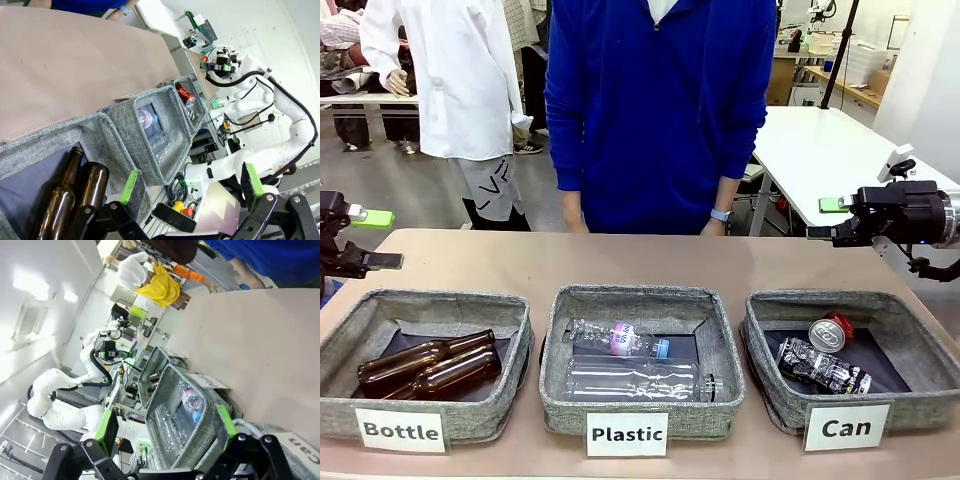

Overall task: Sort the can waste into the basket.
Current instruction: Pick up the can waste from the table and place it in the right Fabric basket.

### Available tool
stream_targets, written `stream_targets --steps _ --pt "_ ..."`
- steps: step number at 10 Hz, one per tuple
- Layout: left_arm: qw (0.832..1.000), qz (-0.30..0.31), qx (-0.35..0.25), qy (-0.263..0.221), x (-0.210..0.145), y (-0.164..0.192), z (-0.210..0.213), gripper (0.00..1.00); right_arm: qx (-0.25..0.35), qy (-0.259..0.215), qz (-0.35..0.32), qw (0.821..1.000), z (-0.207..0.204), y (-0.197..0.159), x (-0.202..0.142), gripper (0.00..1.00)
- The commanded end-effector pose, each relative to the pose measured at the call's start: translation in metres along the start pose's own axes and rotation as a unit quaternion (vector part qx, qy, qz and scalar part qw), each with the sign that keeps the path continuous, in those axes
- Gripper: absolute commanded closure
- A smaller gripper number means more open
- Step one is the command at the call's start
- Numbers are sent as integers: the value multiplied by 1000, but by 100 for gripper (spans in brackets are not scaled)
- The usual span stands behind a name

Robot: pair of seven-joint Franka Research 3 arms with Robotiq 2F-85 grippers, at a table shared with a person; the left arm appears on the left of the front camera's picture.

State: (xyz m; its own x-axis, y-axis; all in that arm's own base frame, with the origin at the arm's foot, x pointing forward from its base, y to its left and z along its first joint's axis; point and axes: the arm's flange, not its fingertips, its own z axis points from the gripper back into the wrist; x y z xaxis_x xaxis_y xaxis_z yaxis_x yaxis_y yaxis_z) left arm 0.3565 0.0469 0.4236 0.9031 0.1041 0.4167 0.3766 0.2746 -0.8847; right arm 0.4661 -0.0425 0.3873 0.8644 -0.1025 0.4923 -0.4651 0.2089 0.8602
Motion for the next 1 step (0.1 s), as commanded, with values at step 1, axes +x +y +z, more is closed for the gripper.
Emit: stream_targets --steps 1 --pt "1000 -2 1 0 -1 -3 1 0 -6 5 11 1000 1 -1 1 0"
